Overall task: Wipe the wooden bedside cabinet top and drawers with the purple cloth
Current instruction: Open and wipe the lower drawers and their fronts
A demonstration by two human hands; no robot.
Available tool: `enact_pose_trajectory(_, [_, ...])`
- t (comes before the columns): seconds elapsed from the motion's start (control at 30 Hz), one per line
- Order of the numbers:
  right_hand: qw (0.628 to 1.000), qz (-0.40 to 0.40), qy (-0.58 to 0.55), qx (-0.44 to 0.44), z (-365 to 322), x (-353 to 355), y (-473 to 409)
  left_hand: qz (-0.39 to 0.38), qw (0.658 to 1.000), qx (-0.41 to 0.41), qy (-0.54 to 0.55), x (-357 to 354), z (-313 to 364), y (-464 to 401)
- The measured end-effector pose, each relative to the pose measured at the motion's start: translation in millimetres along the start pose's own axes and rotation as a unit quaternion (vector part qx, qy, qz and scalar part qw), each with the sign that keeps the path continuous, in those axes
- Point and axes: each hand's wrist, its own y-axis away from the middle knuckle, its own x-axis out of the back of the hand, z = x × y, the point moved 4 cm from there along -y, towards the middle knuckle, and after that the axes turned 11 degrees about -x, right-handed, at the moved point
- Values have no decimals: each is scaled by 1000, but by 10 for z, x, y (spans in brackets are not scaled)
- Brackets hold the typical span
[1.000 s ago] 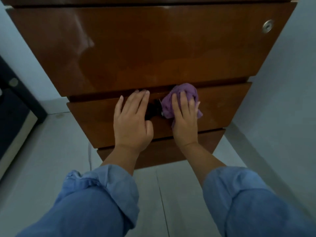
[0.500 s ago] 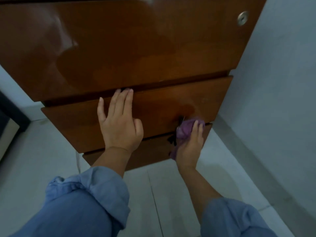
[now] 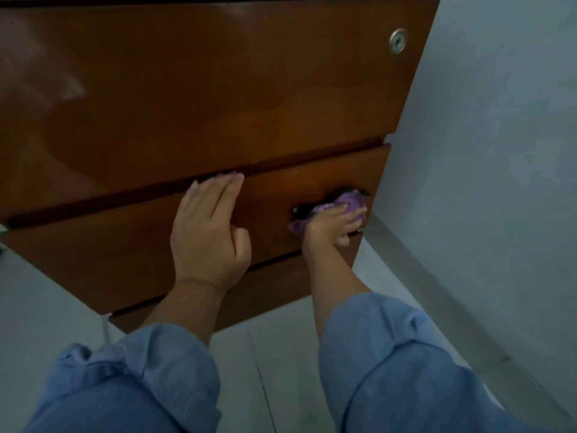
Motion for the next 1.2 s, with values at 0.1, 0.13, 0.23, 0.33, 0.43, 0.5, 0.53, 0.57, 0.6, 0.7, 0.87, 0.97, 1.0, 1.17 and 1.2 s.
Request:
enact_pose_trajectory(0.1, [998, -42, 17, -43, 228, 73, -285, 12, 1000, -18, 1, -36, -18, 29])
enact_pose_trajectory(0.13, [997, -58, 22, -51, 274, 94, -338, 10, 1000, -21, -2, -40, -14, 27])
enact_pose_trajectory(0.23, [994, -82, -5, -71, 230, 210, -292, -8, 1000, -7, -12, -15, 28, 17])
enact_pose_trajectory(0.33, [994, -13, -109, 15, -55, 426, -144, -39, 999, -6, -34, 10, 110, -4])
enact_pose_trajectory(0.43, [971, 34, -154, 179, -529, 592, 40, -89, 993, -56, -50, -67, 285, -138])
enact_pose_trajectory(0.5, [964, 29, -97, 244, -781, 534, 73, -114, 991, -60, -47, -146, 392, -256])
enact_pose_trajectory(0.53, [970, 22, -49, 237, -833, 479, 34, -119, 990, -60, -46, -185, 431, -292])
enact_pose_trajectory(0.57, [978, 14, -9, 209, -834, 422, -37, -117, 990, -58, -44, -225, 453, -309])
enact_pose_trajectory(0.6, [983, 9, 12, 180, -806, 387, -105, -107, 992, -54, -38, -259, 461, -306])
enact_pose_trajectory(0.7, [991, 18, 27, 131, -578, 322, -372, -56, 997, -50, -17, -339, 461, -257])
enact_pose_trajectory(0.87, [992, -77, 76, 67, -7, 232, -785, 0, 998, -53, 14, -412, 409, -298])
enact_pose_trajectory(0.97, [962, -117, 222, 105, 159, 324, -882, -14, 998, -56, 14, -408, 409, -283])
enact_pose_trajectory(1.0, [951, -121, 256, 120, 163, 378, -885, -22, 998, -53, 15, -385, 424, -281])
enact_pose_trajectory(1.17, [878, -161, 425, 149, 119, 667, -729, -58, 997, -26, 34, -213, 475, -289])
enact_pose_trajectory(1.2, [858, -165, 451, 183, 144, 697, -687, -67, 997, -24, 32, -174, 477, -219])
